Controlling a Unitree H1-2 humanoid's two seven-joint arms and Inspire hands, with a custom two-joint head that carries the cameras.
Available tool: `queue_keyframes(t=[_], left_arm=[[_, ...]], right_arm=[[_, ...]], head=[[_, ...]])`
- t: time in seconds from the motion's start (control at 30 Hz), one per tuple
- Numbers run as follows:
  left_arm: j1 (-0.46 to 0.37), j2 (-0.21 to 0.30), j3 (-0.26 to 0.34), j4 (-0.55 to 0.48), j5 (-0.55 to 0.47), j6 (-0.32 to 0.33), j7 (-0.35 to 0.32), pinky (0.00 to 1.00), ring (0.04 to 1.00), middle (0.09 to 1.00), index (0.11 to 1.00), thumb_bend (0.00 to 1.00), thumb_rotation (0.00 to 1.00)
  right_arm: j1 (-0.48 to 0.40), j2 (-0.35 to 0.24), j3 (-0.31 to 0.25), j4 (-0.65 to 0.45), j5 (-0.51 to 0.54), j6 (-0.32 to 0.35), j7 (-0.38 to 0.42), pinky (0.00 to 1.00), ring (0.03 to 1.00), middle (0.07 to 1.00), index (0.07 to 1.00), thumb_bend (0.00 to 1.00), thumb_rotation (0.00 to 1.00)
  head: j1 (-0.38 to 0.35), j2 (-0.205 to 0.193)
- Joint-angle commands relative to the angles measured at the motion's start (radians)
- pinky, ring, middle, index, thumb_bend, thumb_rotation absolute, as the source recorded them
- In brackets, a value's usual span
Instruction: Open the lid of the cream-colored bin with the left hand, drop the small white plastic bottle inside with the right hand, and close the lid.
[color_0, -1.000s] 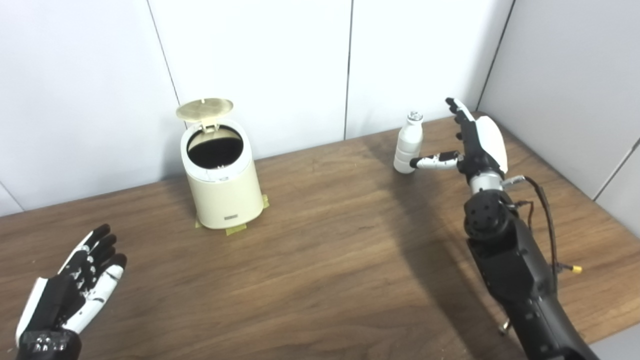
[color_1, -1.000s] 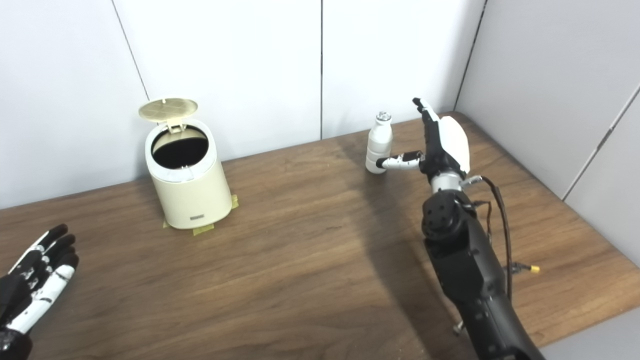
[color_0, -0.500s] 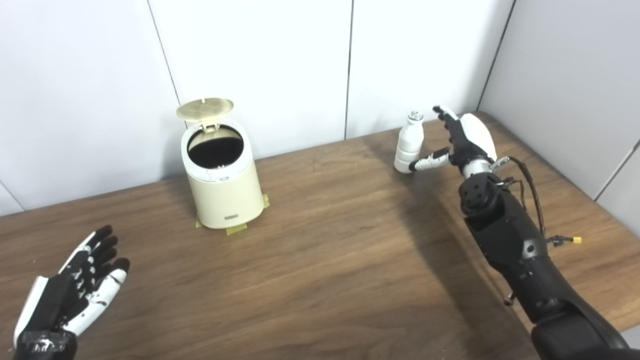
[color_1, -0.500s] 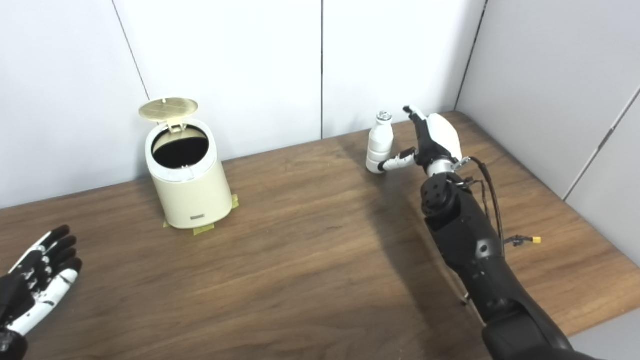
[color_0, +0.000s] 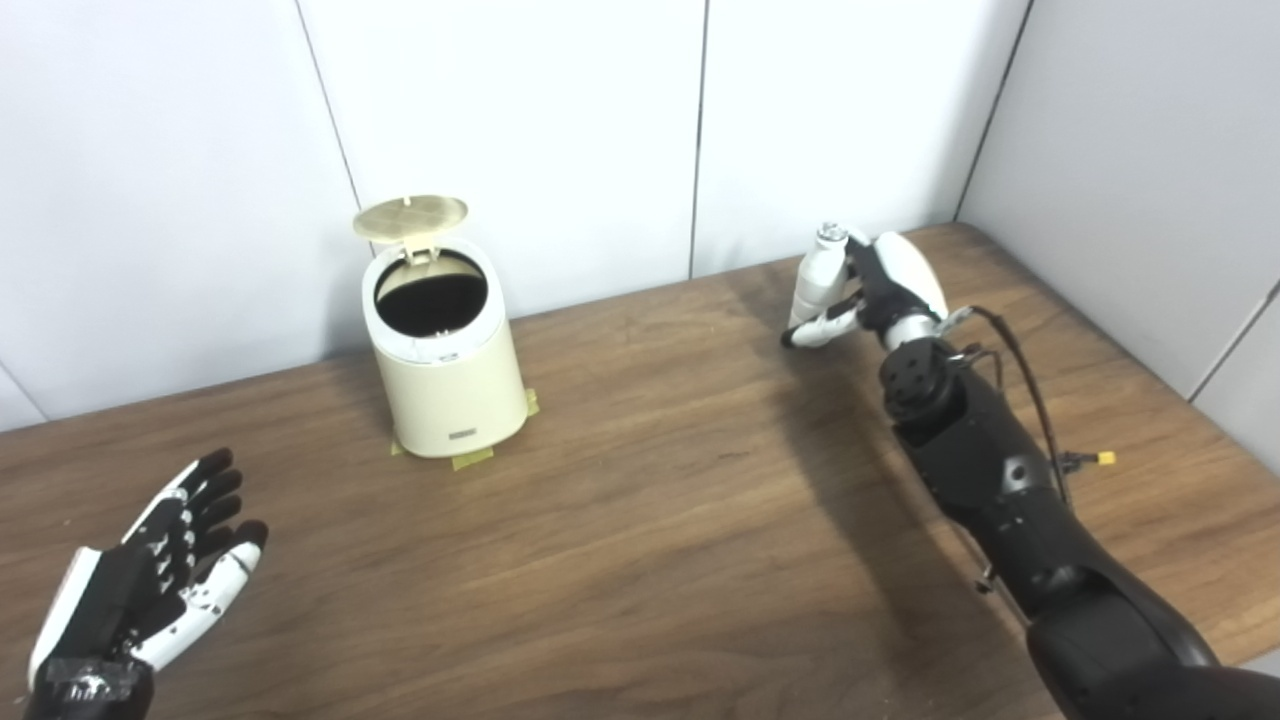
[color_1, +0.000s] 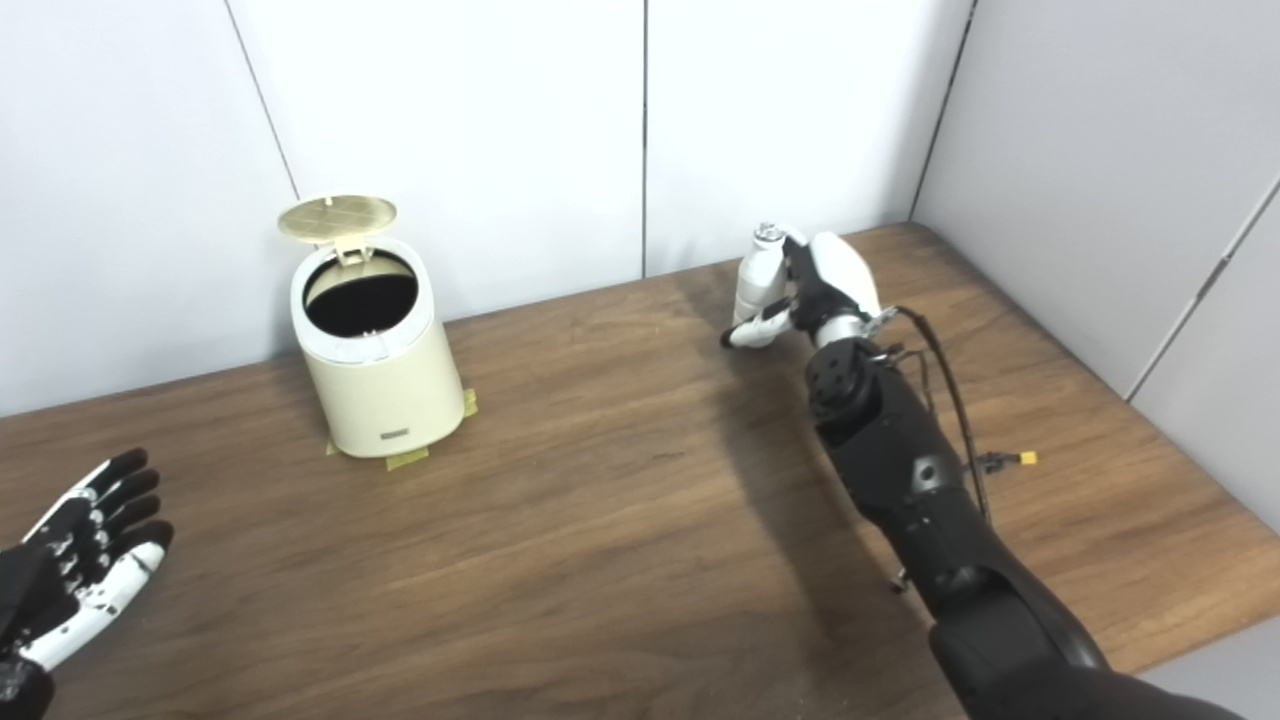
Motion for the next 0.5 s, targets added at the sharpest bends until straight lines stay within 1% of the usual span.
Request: queue_keyframes(t=[0.0, 0.1, 0.17, 0.23, 0.3, 0.37, 0.4, 0.43, 0.47], left_arm=[[-0.042, 0.002, 0.011, -0.036, 0.010, -0.001, -0.002, 0.90, 0.906, 0.915, 0.948, 0.30, 0.27], [-0.043, 0.000, 0.013, -0.040, 0.018, -0.002, -0.012, 0.90, 0.906, 0.912, 0.946, 0.28, 0.30], [-0.043, -0.004, 0.014, -0.044, 0.028, -0.002, -0.018, 0.89, 0.904, 0.911, 0.949, 0.28, 0.32], [-0.042, -0.009, 0.017, -0.048, 0.036, -0.001, -0.024, 0.90, 0.909, 0.915, 0.953, 0.27, 0.32], [-0.041, -0.016, 0.020, -0.051, 0.044, -0.001, -0.033, 0.91, 0.916, 0.920, 0.955, 0.26, 0.32], [-0.040, -0.024, 0.026, -0.054, 0.056, -0.001, -0.045, 0.93, 0.925, 0.924, 0.952, 0.25, 0.32], [-0.040, -0.028, 0.028, -0.055, 0.058, -0.001, -0.051, 0.93, 0.926, 0.924, 0.952, 0.25, 0.32], [-0.040, -0.031, 0.031, -0.055, 0.058, -0.001, -0.057, 0.92, 0.931, 0.928, 0.960, 0.25, 0.32], [-0.040, -0.034, 0.033, -0.055, 0.060, -0.001, -0.062, 0.91, 0.936, 0.938, 0.972, 0.25, 0.35]], right_arm=[[-0.061, -0.014, -0.007, -0.015, 0.004, -0.049, -0.034, 0.65, 0.799, 0.853, 0.866, 0.87, 0.06], [-0.058, -0.007, -0.006, -0.010, 0.009, -0.067, -0.045, 0.68, 0.804, 0.841, 0.854, 0.88, 0.05], [-0.057, -0.007, -0.005, 0.001, 0.008, -0.077, -0.051, 0.73, 0.827, 0.842, 0.850, 0.87, 0.05], [-0.058, -0.010, -0.001, 0.014, 0.003, -0.083, -0.055, 0.74, 0.826, 0.838, 0.831, 0.86, 0.06], [-0.055, -0.012, 0.001, 0.016, 0.000, -0.085, -0.058, 0.72, 0.800, 0.825, 0.815, 0.86, 0.07], [-0.050, -0.013, 0.003, 0.012, -0.006, -0.084, -0.065, 0.64, 0.727, 0.765, 0.771, 0.83, 0.05], [-0.046, -0.013, 0.003, 0.008, -0.008, -0.084, -0.071, 0.63, 0.715, 0.754, 0.763, 0.82, 0.05], [-0.043, -0.011, -0.002, 0.005, -0.007, -0.085, -0.078, 0.60, 0.682, 0.722, 0.742, 0.79, 0.04], [-0.042, -0.010, -0.005, 0.004, -0.005, -0.086, -0.084, 0.56, 0.638, 0.682, 0.716, 0.77, 0.02]], head=[[-0.001, 0.002], [-0.004, 0.004], [-0.004, 0.006], [-0.002, 0.008], [-0.002, 0.010], [-0.001, 0.011], [-0.001, 0.011], [0.000, 0.012], [0.000, 0.012]])
